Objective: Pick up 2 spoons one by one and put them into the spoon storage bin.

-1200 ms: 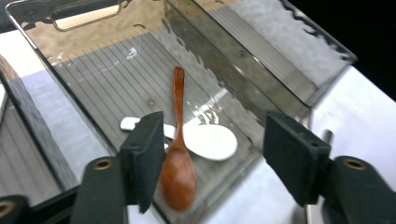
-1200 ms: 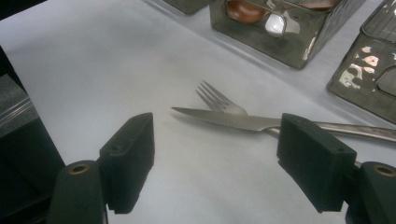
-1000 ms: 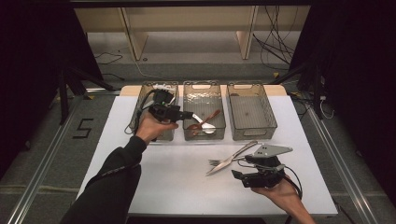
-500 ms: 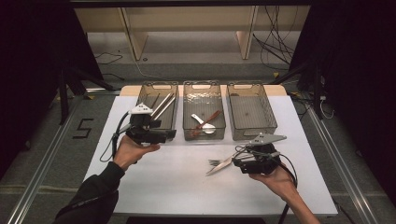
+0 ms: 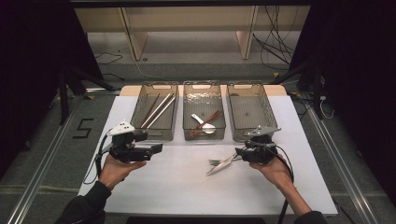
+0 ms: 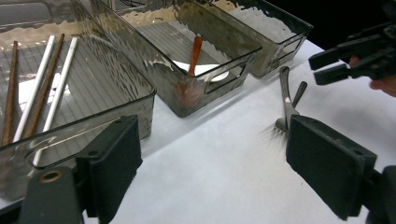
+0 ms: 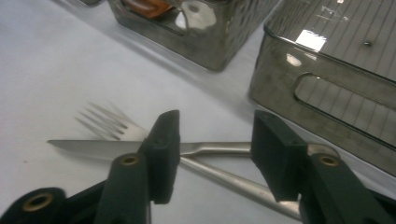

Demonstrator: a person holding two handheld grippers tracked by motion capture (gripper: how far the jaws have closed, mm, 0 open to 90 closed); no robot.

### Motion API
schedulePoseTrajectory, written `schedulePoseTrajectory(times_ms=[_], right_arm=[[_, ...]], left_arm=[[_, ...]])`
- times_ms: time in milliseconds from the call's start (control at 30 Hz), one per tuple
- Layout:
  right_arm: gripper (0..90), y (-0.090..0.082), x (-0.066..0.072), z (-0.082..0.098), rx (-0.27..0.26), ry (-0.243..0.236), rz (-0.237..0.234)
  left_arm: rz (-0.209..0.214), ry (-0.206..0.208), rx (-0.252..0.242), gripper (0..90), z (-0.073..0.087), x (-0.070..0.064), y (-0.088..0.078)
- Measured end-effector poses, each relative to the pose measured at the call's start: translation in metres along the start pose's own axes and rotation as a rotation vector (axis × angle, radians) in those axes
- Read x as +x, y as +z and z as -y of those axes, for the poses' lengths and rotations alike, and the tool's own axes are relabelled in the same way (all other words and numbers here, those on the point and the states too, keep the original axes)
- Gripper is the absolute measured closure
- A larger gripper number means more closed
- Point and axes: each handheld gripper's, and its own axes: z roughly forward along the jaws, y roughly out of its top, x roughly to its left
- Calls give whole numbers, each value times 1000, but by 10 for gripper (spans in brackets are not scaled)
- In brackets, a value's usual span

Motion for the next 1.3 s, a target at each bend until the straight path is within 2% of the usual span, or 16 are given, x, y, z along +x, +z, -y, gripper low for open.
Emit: schedulePoseTrajectory(times_ms=[133, 233, 367, 567, 633, 767, 1300], right_arm=[[648, 8, -6, -1, 11, -3, 21], [719, 14, -11, -2, 24, -13, 29], [809, 25, -16, -2, 52, -20, 50], [897, 38, -22, -3, 87, -26, 69], [900, 41, -24, -3, 94, -26, 76], [900, 46, -27, -3, 106, -24, 83], [900, 59, -35, -2, 146, -28, 111]], left_arm=[[-3, 25, 27, 177, 8, 0, -5], [-4, 28, 58, 177, 15, -1, -7], [-22, 55, 70, 177, 21, -4, -15], [-20, 32, 64, 177, 28, -4, -26], [-6, 17, 55, 174, 29, -5, -29], [-6, 13, 55, 174, 30, -5, -32], [11, 12, 63, 174, 29, -10, -26]])
